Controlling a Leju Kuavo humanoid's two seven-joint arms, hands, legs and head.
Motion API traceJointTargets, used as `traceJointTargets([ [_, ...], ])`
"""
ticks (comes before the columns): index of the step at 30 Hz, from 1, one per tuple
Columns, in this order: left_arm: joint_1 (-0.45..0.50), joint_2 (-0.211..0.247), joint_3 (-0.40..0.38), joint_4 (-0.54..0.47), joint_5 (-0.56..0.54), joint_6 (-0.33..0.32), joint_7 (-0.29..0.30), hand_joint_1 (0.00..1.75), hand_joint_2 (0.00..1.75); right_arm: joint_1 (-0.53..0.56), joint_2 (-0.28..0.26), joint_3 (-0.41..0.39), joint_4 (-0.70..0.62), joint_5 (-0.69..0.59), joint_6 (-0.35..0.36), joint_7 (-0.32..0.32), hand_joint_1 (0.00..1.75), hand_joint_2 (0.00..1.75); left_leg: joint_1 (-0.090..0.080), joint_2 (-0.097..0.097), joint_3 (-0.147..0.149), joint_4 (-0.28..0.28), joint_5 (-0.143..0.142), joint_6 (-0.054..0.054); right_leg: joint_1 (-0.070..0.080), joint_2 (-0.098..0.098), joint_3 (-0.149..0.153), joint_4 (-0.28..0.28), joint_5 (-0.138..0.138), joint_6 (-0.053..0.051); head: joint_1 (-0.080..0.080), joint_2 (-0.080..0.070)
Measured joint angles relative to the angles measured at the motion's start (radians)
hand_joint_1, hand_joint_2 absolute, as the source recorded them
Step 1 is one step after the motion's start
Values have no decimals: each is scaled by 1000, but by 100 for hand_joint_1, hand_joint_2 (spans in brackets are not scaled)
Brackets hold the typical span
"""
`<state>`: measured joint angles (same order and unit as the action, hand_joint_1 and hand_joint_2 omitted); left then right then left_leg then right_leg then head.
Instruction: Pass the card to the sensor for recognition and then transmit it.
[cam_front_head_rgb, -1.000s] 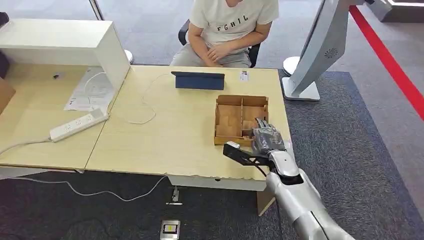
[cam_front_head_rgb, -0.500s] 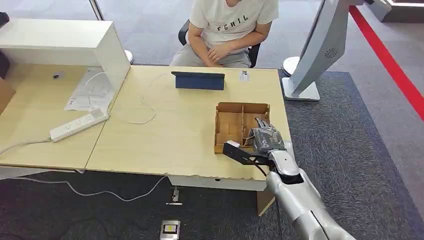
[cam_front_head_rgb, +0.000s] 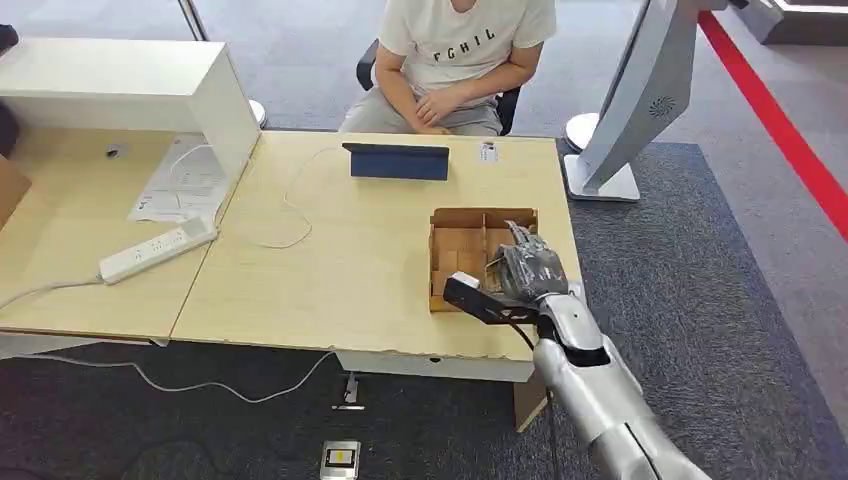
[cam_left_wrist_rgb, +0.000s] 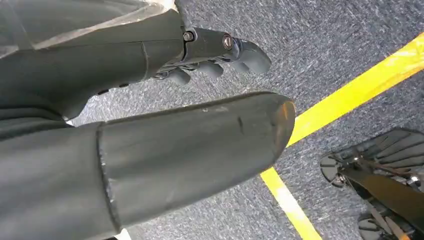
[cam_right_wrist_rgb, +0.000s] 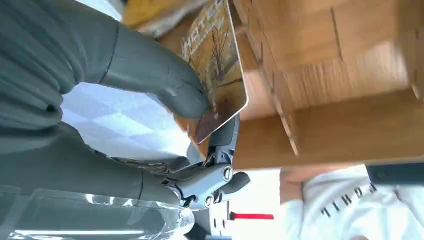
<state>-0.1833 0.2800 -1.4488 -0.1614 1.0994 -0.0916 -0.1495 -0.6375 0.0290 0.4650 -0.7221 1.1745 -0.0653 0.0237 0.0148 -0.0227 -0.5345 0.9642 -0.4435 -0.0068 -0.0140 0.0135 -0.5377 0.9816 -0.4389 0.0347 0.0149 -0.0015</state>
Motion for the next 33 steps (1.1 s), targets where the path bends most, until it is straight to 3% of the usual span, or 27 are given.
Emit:
traceJointTargets([
  [7, 0, 0, 0, 0, -7, -1, -10, 0, 0, -24, -5, 4, -31, 16, -2, -8, 175, 175, 0, 0, 0, 0, 0, 0, 0, 0, 0, 0, 0, 0, 0, 0],
  [20, 0, 0, -2, 0, -13, 14, -26, 0, 0, -64, -11, 5, -26, -9, -76, -48, 175, 175, 0, 0, 0, 0, 0, 0, 0, 0, 0, 0, 0, 0, 0, 0],
  [28, -5, -2, -10, 0, -33, 20, -39, 0, 0, -248, 19, 9, 22, 35, -113, -74, 175, 175, 0, 0, -1, 0, 1, -1, 0, 0, -1, 1, 1, -1, 0, 0],
  [33, -22, -6, -24, 0, -45, 19, -29, 0, 0, -368, 58, 16, 93, 101, -80, -46, 175, 175, 0, 0, -1, 0, 1, -1, 0, 0, -1, 1, 1, -1, 0, 0],
])
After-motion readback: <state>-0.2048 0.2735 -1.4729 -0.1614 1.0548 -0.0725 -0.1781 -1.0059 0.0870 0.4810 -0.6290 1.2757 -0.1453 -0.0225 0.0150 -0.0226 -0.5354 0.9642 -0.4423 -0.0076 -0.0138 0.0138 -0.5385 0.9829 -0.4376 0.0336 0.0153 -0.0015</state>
